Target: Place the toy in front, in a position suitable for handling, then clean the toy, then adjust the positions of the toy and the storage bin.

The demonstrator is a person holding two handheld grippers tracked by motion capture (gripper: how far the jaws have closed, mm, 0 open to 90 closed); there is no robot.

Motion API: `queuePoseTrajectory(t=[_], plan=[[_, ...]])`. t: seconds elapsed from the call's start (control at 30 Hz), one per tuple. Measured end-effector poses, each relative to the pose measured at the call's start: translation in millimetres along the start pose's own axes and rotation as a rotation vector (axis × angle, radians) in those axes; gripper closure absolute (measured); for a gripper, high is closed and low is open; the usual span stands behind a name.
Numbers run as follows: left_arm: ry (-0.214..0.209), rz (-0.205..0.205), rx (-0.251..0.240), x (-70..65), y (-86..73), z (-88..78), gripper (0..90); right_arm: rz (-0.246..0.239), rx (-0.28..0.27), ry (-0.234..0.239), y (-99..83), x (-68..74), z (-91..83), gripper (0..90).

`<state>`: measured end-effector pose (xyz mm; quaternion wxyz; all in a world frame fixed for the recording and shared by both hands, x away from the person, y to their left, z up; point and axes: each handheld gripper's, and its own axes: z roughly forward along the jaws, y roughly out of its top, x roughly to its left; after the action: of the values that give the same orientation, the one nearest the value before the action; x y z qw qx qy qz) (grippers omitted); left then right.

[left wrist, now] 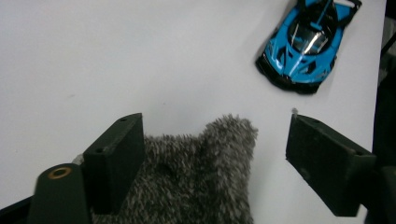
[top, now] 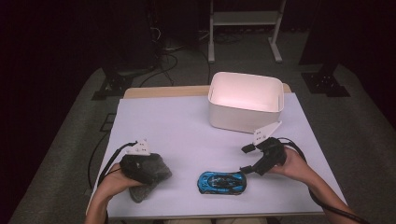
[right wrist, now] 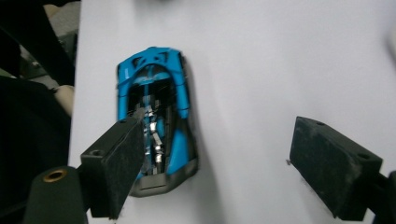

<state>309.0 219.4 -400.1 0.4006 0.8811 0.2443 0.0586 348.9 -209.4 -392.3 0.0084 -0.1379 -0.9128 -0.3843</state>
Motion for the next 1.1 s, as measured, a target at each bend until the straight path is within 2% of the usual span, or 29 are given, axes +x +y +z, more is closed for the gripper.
queuePoseTrajectory(t=[0.07, 0.1, 0.43, 0.7, 0.87, 1.0, 1.1], plan=[[0.001, 0.01, 0.003, -0.4, 1.7, -0.7, 17.2, 0.0, 0.0, 0.009, 4.5, -4.6, -2.8, 16.8], [0.001, 0.019, 0.005, -0.6, 2.4, -1.1, 17.2, 0.001, 0.0, -0.002, 7.1, -6.7, -4.3, 16.8], [0.014, 0.017, -0.01, -3.0, 6.7, -3.8, 10.6, -0.015, -0.012, -0.022, 31.3, -21.3, -13.6, 16.3], [0.022, 0.019, -0.017, -3.8, 8.0, -4.4, 9.9, -0.037, 0.006, -0.025, 45.4, -26.3, -16.7, 16.3], [0.025, 0.024, -0.004, -4.8, 6.8, -5.8, 9.9, -0.035, 0.026, -0.025, 54.2, -33.4, -15.9, 16.3], [0.023, 0.019, -0.026, -5.1, 9.5, -7.6, 8.8, -0.052, 0.014, -0.02, 64.9, -33.1, -19.8, 16.3], [0.021, 0.023, -0.023, -4.8, 9.6, -5.1, 8.7, -0.067, 0.034, -0.028, 71.7, -33.6, -20.7, 16.3]])
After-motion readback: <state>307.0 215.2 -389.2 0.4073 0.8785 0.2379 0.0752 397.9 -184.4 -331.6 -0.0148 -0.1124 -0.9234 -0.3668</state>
